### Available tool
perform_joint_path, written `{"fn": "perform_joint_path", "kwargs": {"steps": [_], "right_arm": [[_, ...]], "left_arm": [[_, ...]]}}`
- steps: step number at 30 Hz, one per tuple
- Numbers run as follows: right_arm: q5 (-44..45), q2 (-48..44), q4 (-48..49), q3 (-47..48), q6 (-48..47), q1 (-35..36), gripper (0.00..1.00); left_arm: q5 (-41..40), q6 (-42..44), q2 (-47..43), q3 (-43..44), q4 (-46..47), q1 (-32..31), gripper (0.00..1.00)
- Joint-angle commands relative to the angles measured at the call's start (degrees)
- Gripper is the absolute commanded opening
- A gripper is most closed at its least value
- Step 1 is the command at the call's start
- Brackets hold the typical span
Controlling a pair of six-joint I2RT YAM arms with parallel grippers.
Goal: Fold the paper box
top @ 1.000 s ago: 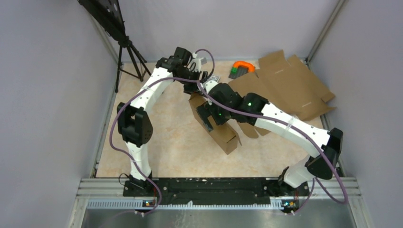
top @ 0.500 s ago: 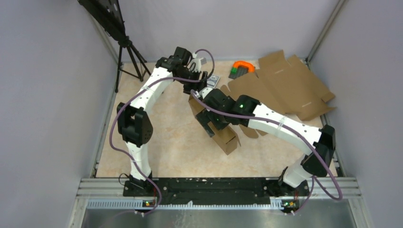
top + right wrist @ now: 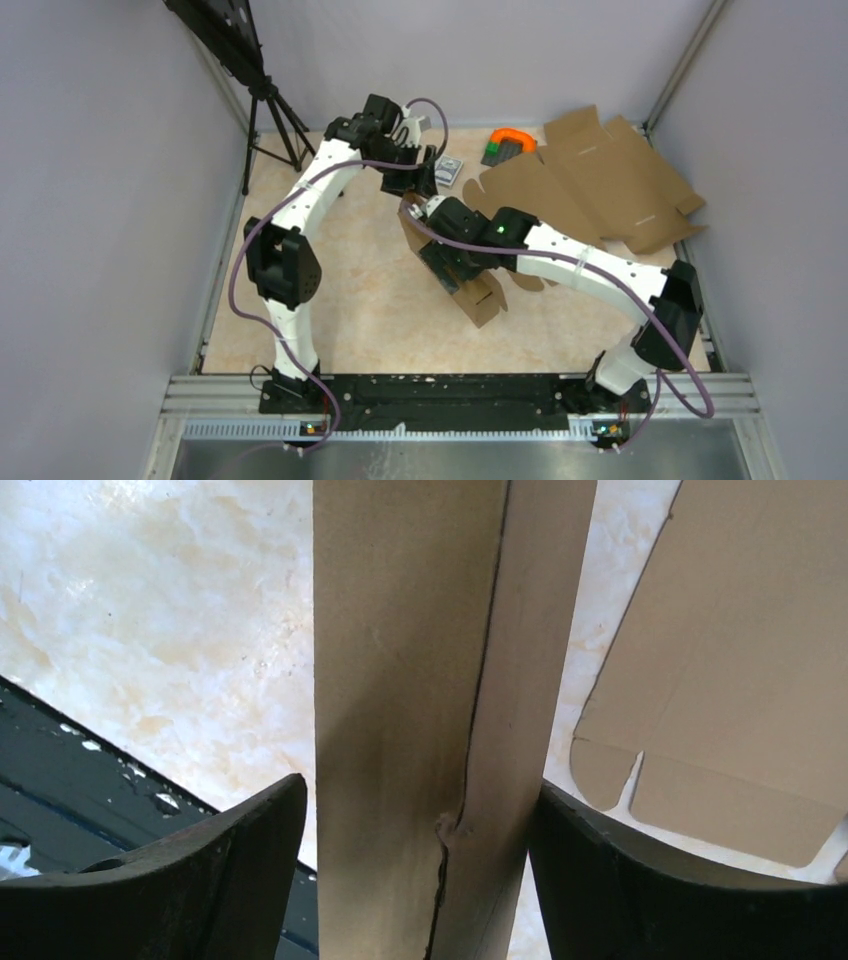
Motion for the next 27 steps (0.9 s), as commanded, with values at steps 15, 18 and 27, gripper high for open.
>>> {"fn": "perform_joint_path", "kwargs": {"steps": [15, 18, 27], "right_arm": [[-8.0, -19.2, -0.3, -9.3, -3.2, 0.5, 0.66], [-7.4, -19.8, -0.8, -11.7, -3.4, 0.5, 0.65], [-10.2, -20.0, -0.5, -14.2, -5.1, 0.5, 0.63]], "left_arm": [[-2.5, -6.7, -38.4, -36.1, 25.7, 6.0, 0.78], [-1.3, -8.1, -47.7, -47.0, 35.2, 6.0, 0.77], [2.4, -6.9, -57.9, -60.2, 49.1, 2.1, 0.64]]}}
